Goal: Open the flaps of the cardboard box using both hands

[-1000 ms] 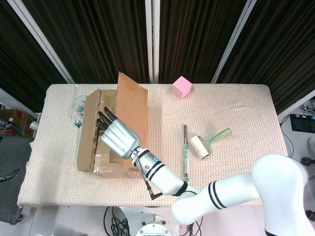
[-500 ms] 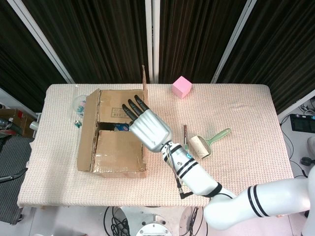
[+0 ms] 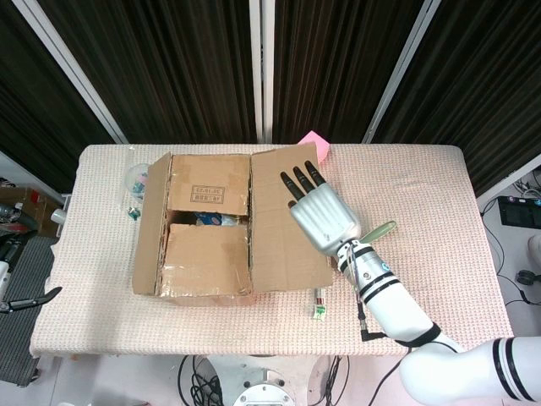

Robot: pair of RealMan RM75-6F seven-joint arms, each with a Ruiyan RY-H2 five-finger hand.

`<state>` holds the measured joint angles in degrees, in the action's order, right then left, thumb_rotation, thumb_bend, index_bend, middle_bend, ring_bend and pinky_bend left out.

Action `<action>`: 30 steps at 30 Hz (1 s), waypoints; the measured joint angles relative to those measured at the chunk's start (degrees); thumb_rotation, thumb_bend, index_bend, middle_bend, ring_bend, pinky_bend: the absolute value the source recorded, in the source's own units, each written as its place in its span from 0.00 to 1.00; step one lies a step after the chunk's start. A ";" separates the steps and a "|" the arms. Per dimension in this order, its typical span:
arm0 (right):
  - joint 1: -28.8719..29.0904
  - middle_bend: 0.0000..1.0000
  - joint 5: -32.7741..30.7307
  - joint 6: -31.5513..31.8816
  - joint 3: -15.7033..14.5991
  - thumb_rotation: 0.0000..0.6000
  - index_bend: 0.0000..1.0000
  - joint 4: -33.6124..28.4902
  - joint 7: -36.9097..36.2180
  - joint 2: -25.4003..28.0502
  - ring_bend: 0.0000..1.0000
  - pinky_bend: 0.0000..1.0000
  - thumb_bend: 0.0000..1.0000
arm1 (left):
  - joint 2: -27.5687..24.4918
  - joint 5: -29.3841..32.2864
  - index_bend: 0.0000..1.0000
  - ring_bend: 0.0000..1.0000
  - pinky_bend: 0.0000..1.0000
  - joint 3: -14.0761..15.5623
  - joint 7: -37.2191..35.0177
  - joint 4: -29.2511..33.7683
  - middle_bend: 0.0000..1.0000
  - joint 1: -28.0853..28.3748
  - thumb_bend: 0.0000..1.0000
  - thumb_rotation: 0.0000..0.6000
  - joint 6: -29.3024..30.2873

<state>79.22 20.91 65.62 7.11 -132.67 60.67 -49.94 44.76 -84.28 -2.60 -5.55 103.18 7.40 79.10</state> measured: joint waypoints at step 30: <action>1.35 0.04 -2.20 -6.46 4.28 1.00 0.00 18.51 -15.40 -28.37 0.00 0.00 0.95 | 1.82 0.19 0.10 0.13 0.21 1.22 -3.56 -3.93 0.15 -1.40 0.10 0.52 0.75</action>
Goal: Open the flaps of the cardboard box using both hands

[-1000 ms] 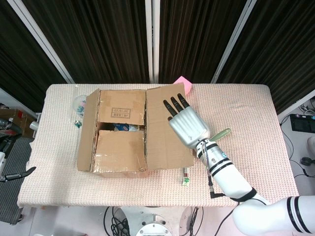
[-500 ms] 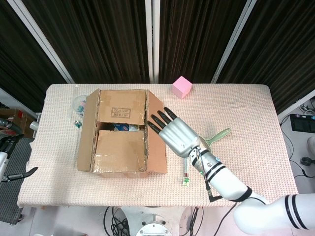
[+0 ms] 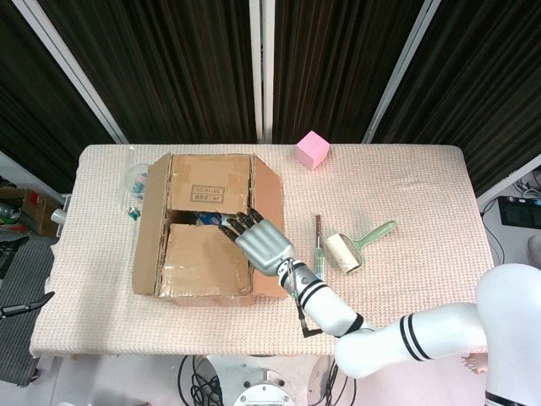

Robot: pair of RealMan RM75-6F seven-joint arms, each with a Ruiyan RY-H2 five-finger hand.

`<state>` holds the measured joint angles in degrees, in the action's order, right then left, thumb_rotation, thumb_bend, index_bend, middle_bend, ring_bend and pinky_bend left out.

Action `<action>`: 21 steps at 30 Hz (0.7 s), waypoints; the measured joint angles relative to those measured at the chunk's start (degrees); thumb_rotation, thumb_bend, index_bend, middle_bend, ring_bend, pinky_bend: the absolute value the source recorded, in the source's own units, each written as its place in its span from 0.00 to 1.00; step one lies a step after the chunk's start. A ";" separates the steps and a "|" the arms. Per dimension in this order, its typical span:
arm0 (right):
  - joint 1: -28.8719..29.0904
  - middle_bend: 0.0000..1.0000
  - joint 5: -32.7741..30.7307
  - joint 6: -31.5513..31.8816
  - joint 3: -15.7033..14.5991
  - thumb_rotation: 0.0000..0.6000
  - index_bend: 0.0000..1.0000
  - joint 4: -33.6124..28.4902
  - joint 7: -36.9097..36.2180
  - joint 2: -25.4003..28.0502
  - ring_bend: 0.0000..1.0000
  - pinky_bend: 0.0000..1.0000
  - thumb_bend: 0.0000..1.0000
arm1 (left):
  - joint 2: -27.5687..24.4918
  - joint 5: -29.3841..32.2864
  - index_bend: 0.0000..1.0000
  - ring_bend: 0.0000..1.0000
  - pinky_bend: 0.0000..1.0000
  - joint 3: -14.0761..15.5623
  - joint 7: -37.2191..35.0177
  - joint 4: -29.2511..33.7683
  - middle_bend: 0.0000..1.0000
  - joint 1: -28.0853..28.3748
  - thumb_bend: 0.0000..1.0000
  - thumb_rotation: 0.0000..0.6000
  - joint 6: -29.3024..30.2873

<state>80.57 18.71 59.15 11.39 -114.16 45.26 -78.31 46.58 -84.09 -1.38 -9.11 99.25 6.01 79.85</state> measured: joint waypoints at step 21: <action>1.47 0.00 -2.36 -11.07 3.75 1.00 0.00 14.75 -12.33 -9.32 0.00 0.00 0.97 | -0.15 0.32 0.10 0.13 0.21 0.20 -3.08 -2.65 0.15 -0.79 0.10 0.52 0.31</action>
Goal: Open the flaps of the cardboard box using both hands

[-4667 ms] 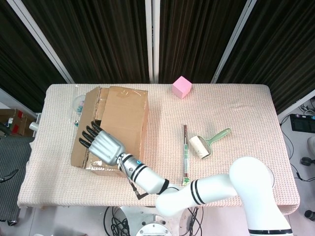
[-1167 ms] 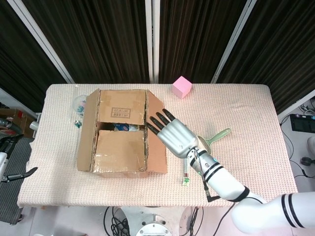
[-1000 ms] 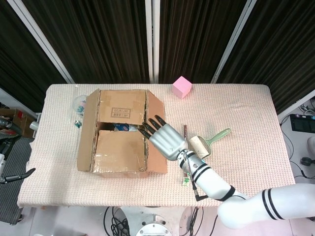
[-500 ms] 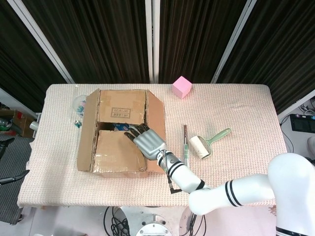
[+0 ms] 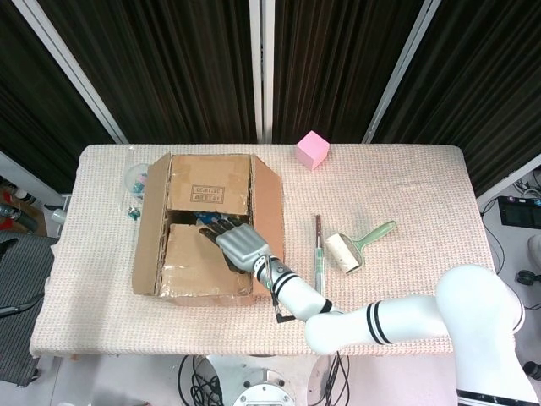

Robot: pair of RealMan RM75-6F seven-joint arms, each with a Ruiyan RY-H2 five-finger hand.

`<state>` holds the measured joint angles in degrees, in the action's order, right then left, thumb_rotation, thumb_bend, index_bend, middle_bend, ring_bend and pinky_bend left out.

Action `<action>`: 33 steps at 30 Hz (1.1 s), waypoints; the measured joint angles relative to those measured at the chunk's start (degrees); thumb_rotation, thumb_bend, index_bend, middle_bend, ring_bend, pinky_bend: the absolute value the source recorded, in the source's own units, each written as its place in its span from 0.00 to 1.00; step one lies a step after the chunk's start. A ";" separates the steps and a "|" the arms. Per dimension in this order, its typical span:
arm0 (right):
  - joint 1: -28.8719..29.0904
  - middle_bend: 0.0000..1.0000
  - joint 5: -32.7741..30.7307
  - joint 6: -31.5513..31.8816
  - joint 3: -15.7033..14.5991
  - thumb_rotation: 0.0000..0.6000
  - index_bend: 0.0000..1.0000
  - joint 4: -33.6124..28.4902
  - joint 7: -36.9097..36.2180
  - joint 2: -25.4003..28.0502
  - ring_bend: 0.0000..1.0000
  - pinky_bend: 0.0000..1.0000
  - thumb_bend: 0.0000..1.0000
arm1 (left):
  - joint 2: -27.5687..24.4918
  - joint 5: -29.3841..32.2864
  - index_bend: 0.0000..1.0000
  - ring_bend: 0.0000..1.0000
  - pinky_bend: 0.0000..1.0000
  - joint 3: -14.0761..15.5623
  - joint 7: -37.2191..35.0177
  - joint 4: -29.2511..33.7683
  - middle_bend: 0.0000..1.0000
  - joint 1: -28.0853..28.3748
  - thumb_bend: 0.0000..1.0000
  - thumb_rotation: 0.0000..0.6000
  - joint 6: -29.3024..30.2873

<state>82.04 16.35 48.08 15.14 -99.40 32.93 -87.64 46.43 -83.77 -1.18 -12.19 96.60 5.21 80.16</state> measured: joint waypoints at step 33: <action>-1.44 0.19 0.65 -1.07 3.31 1.00 0.00 3.92 -10.69 -2.31 0.11 0.18 1.00 | 0.86 0.10 0.10 0.13 0.21 0.08 -1.32 -1.54 0.15 -0.32 0.10 0.52 -0.41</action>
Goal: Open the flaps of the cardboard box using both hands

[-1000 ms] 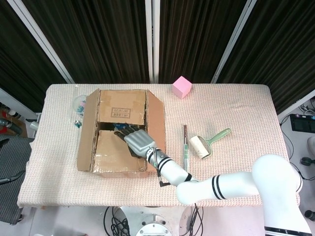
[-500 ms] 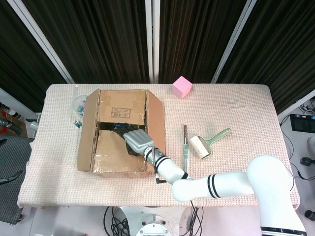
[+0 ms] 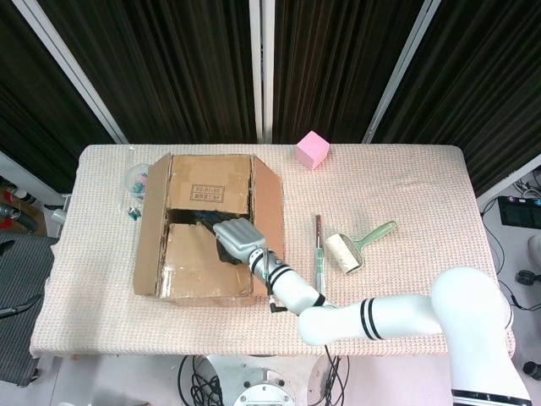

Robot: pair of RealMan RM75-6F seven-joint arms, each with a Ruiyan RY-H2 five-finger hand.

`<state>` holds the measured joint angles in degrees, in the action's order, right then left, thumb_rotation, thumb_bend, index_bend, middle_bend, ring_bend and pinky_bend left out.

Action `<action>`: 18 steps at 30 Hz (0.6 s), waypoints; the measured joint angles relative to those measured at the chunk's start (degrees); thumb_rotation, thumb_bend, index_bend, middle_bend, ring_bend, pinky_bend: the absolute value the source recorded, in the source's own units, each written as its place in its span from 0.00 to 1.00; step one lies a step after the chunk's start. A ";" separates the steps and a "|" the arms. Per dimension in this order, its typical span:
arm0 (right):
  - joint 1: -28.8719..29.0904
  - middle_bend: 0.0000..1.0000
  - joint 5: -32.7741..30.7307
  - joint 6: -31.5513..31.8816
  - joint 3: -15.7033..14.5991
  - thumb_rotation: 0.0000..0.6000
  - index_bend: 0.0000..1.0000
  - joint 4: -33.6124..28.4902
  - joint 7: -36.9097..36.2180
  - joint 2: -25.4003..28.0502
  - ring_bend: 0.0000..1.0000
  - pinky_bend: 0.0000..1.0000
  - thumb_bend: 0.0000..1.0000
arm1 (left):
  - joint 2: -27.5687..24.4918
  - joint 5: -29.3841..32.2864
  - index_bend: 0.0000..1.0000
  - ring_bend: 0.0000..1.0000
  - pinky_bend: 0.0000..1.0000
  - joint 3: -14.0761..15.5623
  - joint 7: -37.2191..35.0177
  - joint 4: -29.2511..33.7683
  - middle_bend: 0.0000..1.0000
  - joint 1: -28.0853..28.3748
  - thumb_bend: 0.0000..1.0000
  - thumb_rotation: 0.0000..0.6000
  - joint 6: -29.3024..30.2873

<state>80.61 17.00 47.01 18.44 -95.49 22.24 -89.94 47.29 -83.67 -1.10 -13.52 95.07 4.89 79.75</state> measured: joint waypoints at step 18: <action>-4.80 0.25 4.38 -0.38 3.20 1.00 0.00 -9.43 -6.64 9.11 0.22 0.24 1.00 | -0.34 -0.19 0.10 0.13 0.21 -0.17 1.50 1.86 0.15 0.32 0.10 0.52 -0.05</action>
<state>75.80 21.38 46.63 21.64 -104.92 15.61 -80.83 46.94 -83.85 -1.27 -12.01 96.92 5.21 79.70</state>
